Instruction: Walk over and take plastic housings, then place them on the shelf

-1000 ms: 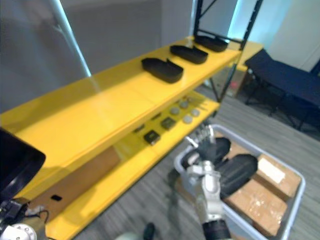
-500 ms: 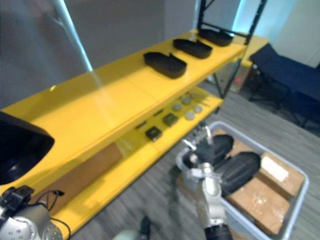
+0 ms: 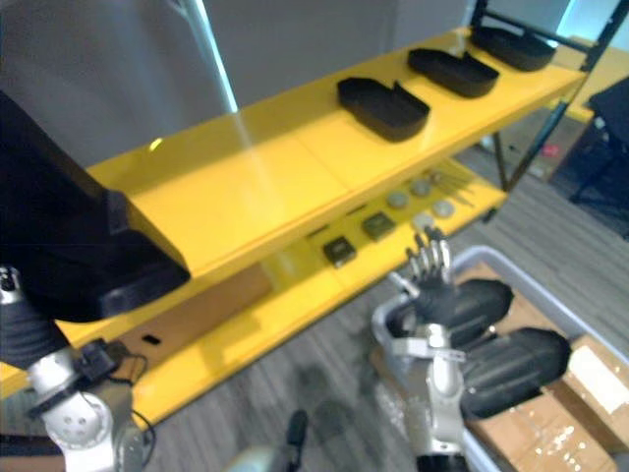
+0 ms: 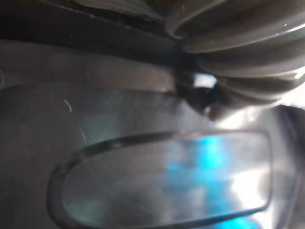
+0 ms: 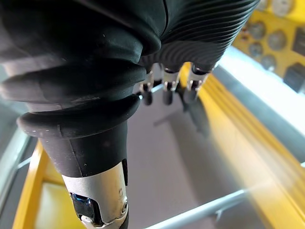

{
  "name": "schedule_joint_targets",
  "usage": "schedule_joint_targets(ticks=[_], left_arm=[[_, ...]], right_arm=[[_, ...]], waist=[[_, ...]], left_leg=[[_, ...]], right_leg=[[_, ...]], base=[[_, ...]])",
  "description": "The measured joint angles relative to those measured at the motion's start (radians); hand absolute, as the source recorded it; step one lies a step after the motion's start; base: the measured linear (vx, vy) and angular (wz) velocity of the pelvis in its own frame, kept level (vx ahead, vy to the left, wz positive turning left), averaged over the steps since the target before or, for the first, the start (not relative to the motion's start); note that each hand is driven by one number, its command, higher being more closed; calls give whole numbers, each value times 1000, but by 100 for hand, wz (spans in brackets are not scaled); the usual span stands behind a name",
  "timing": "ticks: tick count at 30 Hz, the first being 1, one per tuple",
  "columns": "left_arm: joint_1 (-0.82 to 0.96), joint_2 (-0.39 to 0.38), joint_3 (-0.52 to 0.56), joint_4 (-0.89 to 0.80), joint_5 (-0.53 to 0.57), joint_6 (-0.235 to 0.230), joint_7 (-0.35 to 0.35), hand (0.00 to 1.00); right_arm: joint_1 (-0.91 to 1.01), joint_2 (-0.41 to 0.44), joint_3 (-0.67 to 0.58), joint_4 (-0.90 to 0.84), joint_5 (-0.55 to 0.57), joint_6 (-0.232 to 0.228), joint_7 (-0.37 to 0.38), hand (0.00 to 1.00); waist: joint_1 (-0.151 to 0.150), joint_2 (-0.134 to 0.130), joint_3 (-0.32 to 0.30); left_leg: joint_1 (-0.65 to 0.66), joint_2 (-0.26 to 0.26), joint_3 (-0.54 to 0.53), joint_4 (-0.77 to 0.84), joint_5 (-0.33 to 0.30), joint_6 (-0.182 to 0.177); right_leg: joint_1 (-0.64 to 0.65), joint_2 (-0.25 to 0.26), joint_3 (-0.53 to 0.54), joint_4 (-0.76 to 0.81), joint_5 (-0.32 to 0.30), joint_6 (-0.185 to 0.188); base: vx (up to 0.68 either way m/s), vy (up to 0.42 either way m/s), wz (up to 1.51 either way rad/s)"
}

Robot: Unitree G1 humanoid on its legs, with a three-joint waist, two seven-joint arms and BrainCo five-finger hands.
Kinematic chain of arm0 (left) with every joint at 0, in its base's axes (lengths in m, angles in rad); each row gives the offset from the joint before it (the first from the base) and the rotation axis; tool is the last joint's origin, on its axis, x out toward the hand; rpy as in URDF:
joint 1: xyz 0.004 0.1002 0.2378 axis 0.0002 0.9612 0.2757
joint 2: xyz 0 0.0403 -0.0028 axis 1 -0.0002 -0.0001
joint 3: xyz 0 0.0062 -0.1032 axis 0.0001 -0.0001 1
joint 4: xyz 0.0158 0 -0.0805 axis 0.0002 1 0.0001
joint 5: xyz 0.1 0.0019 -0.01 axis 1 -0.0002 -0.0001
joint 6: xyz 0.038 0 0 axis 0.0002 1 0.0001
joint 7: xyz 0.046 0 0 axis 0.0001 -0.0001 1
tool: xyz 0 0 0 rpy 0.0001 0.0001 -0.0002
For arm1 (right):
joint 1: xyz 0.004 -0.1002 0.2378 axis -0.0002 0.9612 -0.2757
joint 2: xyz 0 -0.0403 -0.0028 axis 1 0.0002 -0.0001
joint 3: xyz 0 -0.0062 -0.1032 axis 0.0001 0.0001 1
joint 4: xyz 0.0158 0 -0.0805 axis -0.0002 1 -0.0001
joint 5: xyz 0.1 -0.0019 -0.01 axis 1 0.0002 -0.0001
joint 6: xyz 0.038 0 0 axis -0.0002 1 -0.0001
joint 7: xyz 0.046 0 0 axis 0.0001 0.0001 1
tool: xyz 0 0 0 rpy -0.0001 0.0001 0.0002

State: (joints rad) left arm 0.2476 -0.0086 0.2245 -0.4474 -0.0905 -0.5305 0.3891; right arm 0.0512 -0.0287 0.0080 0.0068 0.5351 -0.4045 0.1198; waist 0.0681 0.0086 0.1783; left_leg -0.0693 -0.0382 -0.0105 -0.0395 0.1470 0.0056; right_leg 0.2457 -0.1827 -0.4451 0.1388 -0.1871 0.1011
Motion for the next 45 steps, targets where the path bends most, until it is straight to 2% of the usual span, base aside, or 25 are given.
schedule_joint_targets(ticks=[2,6,9,10,11,12,13,14,15,16,18,21,23,25,26,27,28,29,30,32,34,38,41,44,45], left_arm=[[12,3,-3,-4,40,1,-2,100],[7,5,2,-7,73,-9,1,100],[6,6,69,-35,68,-35,-6,100],[4,11,87,-57,65,-40,-14,100],[-7,11,88,-60,58,-55,-21,100],[-21,24,87,-63,60,-59,-26,100],[-25,32,87,-64,61,-59,-26,100],[-34,66,91,-65,61,-59,-25,100],[-54,116,98,-63,61,-56,-21,100],[-59,128,101,-62,60,-54,-19,100],[-93,135,113,-57,60,-33,-14,100],[-157,169,109,-17,60,2,-10,100],[-210,183,96,48,60,37,-4,100],[-205,182,76,64,60,61,-4,100],[-202,177,69,64,60,73,-9,100],[-199,176,67,64,60,79,-14,100],[-174,137,58,70,59,84,-20,100],[-143,109,47,69,61,84,-26,100],[-132,101,39,68,61,84,-30,100],[-131,75,10,67,68,85,-70,100],[-133,79,-8,60,69,86,-97,100],[-187,84,-15,54,51,119,-131,100],[-221,104,-53,80,15,180,-133,100],[-255,143,-102,113,-31,237,-170,100],[-291,166,-132,146,-70,277,-183,100]], right_arm=[[17,-4,3,-11,14,-5,18,0],[17,-5,28,-14,18,-16,35,0],[-15,-1,35,-13,16,-34,19,0],[-18,-4,23,-13,5,-37,0,0],[-15,-23,15,-9,-22,-40,-30,0],[-12,-23,-2,-5,-45,-40,-53,0],[-13,-24,-5,-5,-52,-40,-56,0],[-20,-18,-14,-2,-64,-42,-57,0],[-31,-9,-26,4,-78,-46,-51,0],[-33,-9,-29,4,-78,-49,-48,0],[-40,-12,-69,-13,-79,-51,-26,0],[-41,-28,-127,-81,-78,-49,-2,0],[-43,-71,-167,-127,-80,-46,14,0],[-44,-80,-187,-150,-80,-26,29,0],[-44,-85,-193,-163,-84,-19,34,0],[-47,-89,-194,-167,-89,-13,34,0],[-59,-116,-199,-165,-91,3,37,0],[-62,-143,-210,-174,-69,21,50,0],[-62,-153,-220,-174,-62,31,57,0],[-59,-178,-272,-174,-21,63,60,0],[-59,-183,-295,-174,10,68,69,0],[-57,-180,-296,-190,8,78,87,0],[-54,-157,-308,-221,3,77,69,0],[-44,-141,-309,-235,0,78,48,0],[-26,-126,-309,-236,0,78,44,0]], waist=[[-3,3,-2],[2,5,-3],[13,-35,8],[20,-51,5],[24,-49,6],[22,-48,3],[23,-45,0],[24,-51,1],[19,-57,4],[11,-59,2],[-2,-59,0],[-12,-59,-1],[-45,-60,-3],[-49,-71,-11],[-51,-89,-22],[-50,-105,-32],[-48,-75,-35],[-49,-44,-46],[-47,-29,-52],[-68,10,-66],[-65,29,-78],[-72,15,-77],[-88,-19,-84],[-107,-28,-88],[-114,-27,-89]], left_leg=[[-4,0,34,1,-5,-7],[-19,-1,108,20,-15,-8],[-36,-42,152,94,-56,20],[-41,-49,196,154,-111,38],[-43,-56,181,189,-139,37],[-28,-64,156,186,-148,48],[-23,-65,153,183,-150,50],[-1,-64,139,164,-154,55],[33,-63,111,129,-156,59],[44,-60,100,120,-158,62],[95,-45,74,99,-165,44],[105,-35,51,92,-171,35],[114,-35,-14,88,-179,22],[124,-35,-54,91,-195,-1],[120,-42,-78,101,-209,-21],[120,-48,-91,109,-221,-26],[116,-17,-85,139,-246,-49],[105,10,-53,161,-272,-45],[103,21,-30,169,-278,-44],[104,91,144,163,-266,-60],[133,88,157,132,-257,-61],[140,73,154,113,-250,-54],[142,57,157,66,-225,-50],[153,54,165,45,-214,-48],[162,54,183,40,-213,-48]], right_leg=[[6,-4,-24,0,-29,28],[23,-26,-71,10,-59,36],[31,-95,-117,70,-120,27],[40,-119,-129,124,-126,19],[1,-162,-125,287,-113,-14],[-74,-207,-90,471,-56,-94],[-91,-214,-77,507,-34,-114],[-141,-228,-27,608,47,-114],[-212,-237,38,727,58,-93],[-235,-235,50,744,23,-81],[-288,-191,69,632,-56,-52],[-338,-115,163,361,-53,-21],[-357,-68,254,207,-19,25],[-333,-42,278,138,23,18],[-294,-28,277,67,92,0],[-273,-24,274,34,145,6],[-225,4,242,-14,170,10],[-189,25,218,-58,172,7],[-177,31,205,-71,174,4],[-131,42,141,-90,172,1],[-116,41,143,-90,172,1],[-107,30,142,-105,172,1],[-117,21,143,-120,172,0],[-124,19,147,-119,172,0],[-125,19,158,-119,172,0]], base=[[-89,-74,7],[-81,-4,25],[-5,105,43],[106,90,51],[127,152,72],[79,102,64],[97,151,45],[225,120,31],[274,135,35],[262,82,32],[253,74,26],[215,10,34],[243,-128,81],[216,-231,75],[210,-287,75],[198,-288,67],[192,-234,48],[135,-164,40],[170,-142,54],[157,-138,68],[122,-23,20],[44,36,6],[-6,20,3],[7,14,-8],[-1,15,-22]])
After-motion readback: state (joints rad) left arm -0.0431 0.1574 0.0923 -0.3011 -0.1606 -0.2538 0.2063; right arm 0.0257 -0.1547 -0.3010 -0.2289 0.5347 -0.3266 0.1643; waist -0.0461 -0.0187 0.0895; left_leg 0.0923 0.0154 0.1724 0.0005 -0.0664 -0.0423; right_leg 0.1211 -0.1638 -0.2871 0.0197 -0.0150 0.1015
